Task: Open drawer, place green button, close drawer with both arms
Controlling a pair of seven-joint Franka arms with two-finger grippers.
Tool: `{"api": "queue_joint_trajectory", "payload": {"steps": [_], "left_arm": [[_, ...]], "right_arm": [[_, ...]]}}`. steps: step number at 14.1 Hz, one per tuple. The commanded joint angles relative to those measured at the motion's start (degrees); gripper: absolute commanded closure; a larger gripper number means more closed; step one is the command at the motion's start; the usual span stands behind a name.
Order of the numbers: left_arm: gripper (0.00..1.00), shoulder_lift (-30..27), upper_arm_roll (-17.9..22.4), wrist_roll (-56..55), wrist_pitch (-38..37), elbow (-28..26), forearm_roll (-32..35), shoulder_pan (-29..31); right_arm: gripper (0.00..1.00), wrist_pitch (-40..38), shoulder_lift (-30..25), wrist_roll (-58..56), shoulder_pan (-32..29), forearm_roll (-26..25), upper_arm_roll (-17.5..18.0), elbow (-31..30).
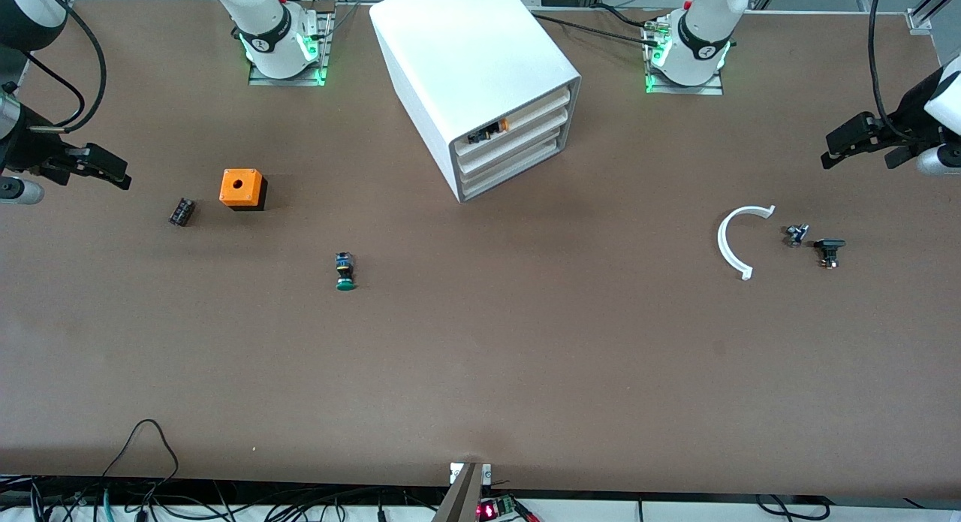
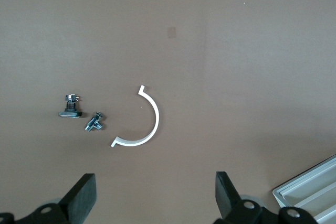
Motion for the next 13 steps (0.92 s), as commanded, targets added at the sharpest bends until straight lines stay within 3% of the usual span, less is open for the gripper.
{"api": "queue_joint_trajectory", "payload": {"steps": [1,8,13], "left_arm": [[0.0,0.7,0.1,1.6,-0.8,1.4,-1.1,0.4],[0.0,1.5,0.1,1.5,-1.0,2.9,-1.1,0.4],[0.0,1.8,0.0,1.6,-1.0,3.1,-1.1,0.2]], "right_arm": [[0.0,-0.9,-0.5,-0.9,-0.1,0.7,-0.2,0.1],[0.0,-0.9,-0.2,-0.8,-0.1,1.2,-0.2,0.1],[0.0,-0.1,3.1,0.2,2.2,1.8,0.5,0.2]]}}
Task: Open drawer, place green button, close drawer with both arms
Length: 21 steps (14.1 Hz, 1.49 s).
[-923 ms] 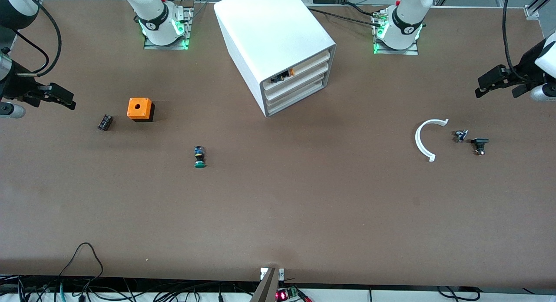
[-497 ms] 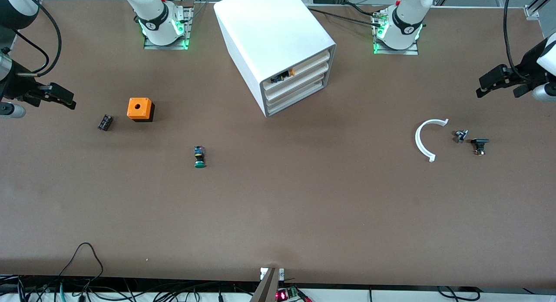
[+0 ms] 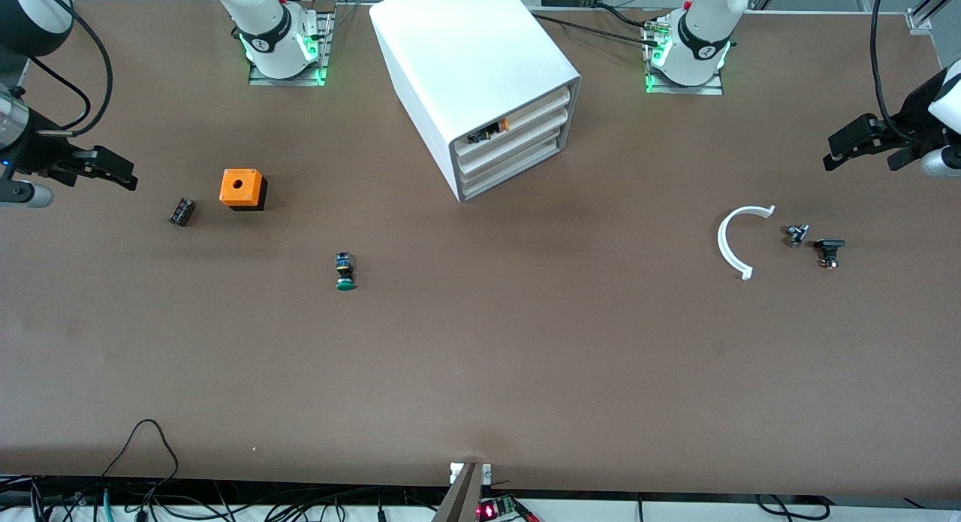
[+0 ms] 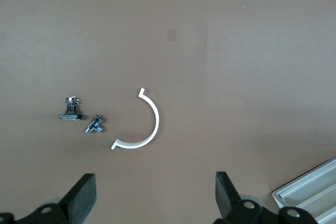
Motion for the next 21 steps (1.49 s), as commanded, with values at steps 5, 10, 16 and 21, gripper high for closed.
{"api": "queue_joint_trajectory", "payload": {"steps": [5,10,16,21], "left_arm": [[0.0,3.5,-0.9,1.0,-1.2,2.2,-1.2,-0.5],[0.0,7.0,-1.6,1.0,-1.4,0.1,-9.2,-1.4],[0.0,16.9,-2.5,1.6,-2.2,0.1,-16.0,-3.7],[0.0,23.8,-2.5,2.9,-2.3,-2.6,-28.3,-5.6]], "right_arm": [[0.0,5.2,6.9,3.0,5.4,5.6,0.1,0.7],[0.0,8.8,11.3,4.3,10.5,5.6,0.0,0.7],[0.0,14.9,17.6,9.8,16.5,5.6,0.1,0.7],[0.0,21.0,23.8,8.8,19.6,5.5,0.1,0.6]]}}
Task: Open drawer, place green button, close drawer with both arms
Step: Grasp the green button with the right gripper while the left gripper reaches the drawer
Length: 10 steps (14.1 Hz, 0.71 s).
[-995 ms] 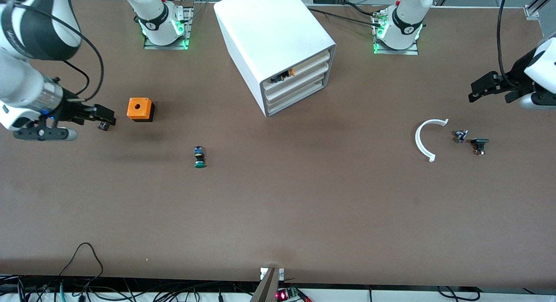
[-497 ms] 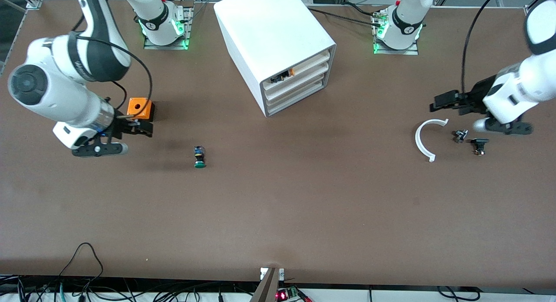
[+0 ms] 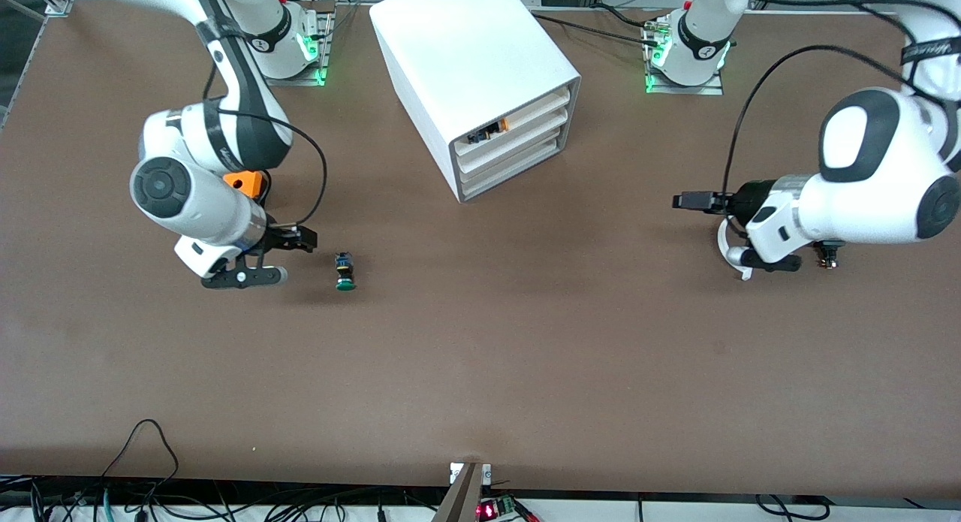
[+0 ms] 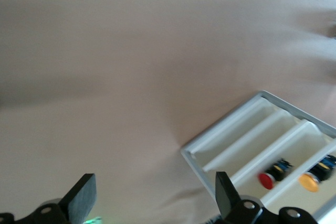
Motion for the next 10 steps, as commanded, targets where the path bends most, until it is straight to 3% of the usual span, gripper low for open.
{"api": "queue_joint_trajectory", "payload": {"steps": [1,4,10], "left_arm": [[0.0,3.1,0.3,3.8,-0.5,-2.3,-7.6,-0.6],[0.0,6.1,0.3,13.1,0.4,-7.8,-18.1,-1.9],[0.0,10.2,-0.2,27.8,8.1,-18.9,-32.1,-7.8]], "right_arm": [[0.0,3.0,3.2,-0.6,2.4,0.9,-0.5,0.7],[0.0,5.6,5.6,-0.5,4.3,0.6,-0.1,0.7],[0.0,9.4,9.7,-0.8,4.3,-0.3,0.6,0.1]]}}
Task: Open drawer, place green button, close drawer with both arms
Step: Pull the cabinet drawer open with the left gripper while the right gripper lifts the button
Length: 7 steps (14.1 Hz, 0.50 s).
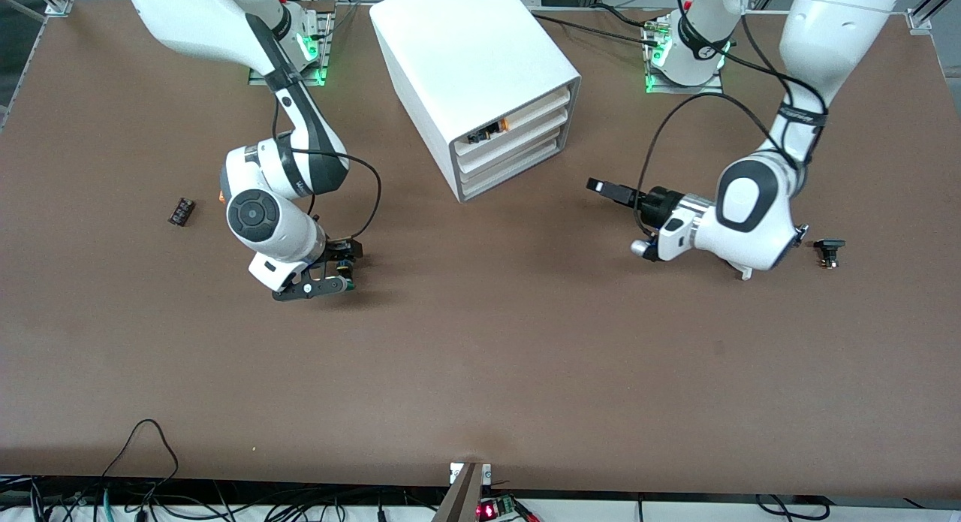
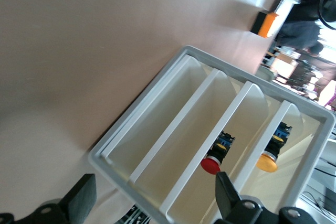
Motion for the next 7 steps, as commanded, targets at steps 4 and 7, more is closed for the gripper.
{"api": "queue_joint_trajectory", "payload": {"steps": [4,7], "left_arm": [[0.0,1.1,-3.1,8.6,7.9,-8.2,-8.9,-4.8],[0.0,1.2,-5.8,8.6,11.7,-10.1,-11.5,-5.9]], "right_arm": [[0.0,4.6,3.4,-0.4,-0.1,-0.3,0.6,0.0],[0.0,5.4,4.2,-0.4,-0.1,-0.3,0.7,-0.5]]}}
